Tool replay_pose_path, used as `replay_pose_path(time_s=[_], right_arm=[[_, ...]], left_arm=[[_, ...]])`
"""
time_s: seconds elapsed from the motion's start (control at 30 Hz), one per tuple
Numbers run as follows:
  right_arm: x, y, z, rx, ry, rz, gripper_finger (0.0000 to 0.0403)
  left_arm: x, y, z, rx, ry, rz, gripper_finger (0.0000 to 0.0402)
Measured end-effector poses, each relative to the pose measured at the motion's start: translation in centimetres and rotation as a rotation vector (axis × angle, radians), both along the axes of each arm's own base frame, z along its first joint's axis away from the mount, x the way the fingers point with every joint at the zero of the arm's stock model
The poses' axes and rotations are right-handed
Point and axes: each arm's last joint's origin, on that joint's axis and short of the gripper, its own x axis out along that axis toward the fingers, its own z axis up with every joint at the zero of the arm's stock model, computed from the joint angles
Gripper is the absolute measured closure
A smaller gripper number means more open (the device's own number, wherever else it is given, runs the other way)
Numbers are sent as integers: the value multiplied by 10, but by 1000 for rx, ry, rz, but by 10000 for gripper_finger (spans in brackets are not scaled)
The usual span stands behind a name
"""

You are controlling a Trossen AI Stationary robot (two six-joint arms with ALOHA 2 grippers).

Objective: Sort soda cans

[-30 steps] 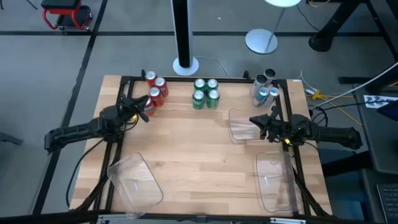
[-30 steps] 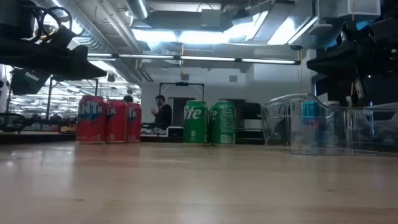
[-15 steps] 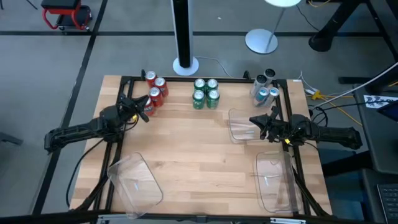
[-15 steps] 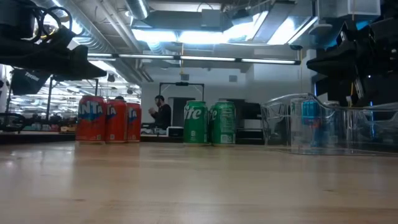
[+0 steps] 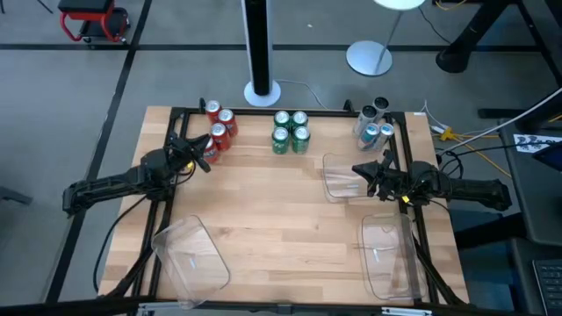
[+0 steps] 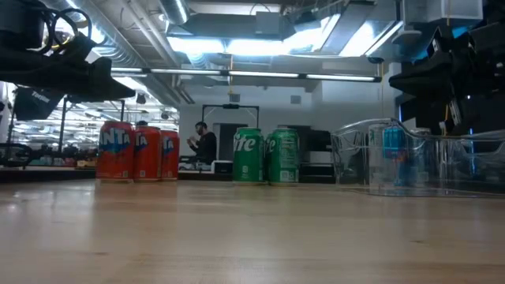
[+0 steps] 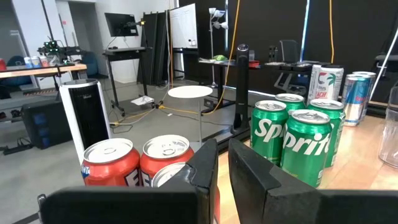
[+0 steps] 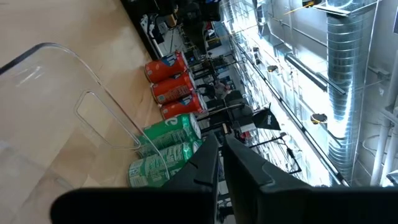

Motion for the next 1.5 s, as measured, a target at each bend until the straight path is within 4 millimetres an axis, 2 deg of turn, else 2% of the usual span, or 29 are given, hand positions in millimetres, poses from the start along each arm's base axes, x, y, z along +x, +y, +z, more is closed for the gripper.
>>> replay_pose_path(time_s=[1.0,1.13,1.3,1.5], right_arm=[[0,0,0,-27,8,-1,374],[0,0,1,24,-11,1,374],[-1,0,8,26,-34,1,374],[1,0,33,26,-71,-7,374]], left_arm=[[0,0,0,0,0,0,369],[0,0,0,0,0,0,369],[0,0,0,0,0,0,369],[0,0,0,0,0,0,369]])
